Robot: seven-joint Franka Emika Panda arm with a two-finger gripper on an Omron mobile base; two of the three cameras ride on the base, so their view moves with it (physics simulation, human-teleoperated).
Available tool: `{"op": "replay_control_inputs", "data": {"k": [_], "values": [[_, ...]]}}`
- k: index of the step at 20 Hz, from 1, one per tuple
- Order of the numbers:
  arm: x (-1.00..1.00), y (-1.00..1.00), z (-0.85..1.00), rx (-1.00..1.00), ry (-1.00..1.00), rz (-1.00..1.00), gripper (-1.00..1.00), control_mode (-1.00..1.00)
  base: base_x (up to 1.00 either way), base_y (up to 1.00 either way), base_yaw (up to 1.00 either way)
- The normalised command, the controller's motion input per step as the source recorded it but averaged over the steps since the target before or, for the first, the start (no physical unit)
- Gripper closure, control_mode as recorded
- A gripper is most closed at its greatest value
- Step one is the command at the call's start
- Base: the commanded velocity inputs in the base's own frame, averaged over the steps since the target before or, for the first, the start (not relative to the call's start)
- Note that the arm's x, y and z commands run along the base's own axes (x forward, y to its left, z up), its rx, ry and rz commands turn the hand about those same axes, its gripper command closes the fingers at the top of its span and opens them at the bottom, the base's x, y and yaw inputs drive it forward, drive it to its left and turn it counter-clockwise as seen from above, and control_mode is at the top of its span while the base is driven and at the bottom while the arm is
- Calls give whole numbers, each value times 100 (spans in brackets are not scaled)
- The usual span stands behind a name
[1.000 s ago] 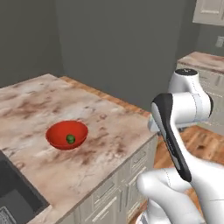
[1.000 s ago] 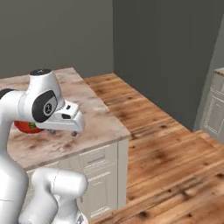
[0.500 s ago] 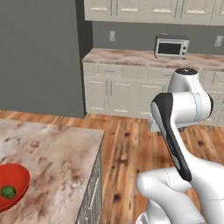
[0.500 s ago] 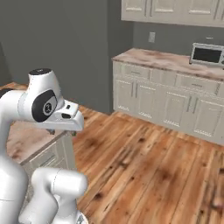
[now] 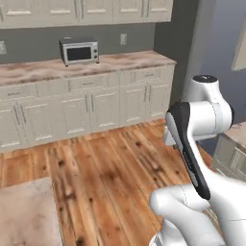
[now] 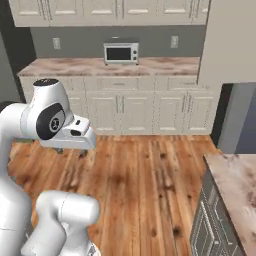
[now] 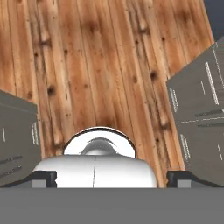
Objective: Pick the avocados from the cabinet and place them in one bowl. Pick the tomato from the sink and place it in the other bowl.
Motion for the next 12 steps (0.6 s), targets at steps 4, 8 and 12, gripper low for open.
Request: {"op": "replay_control_inputs", "data": {"k": [4, 8, 12], "values": [[0, 0, 0, 0, 0, 0, -100, 100, 29, 0, -81], [0, 0, 0, 0, 0, 0, -100, 100, 28, 0, -82], [0, 0, 0, 0, 0, 0, -100, 100, 29, 0, -81]]}}
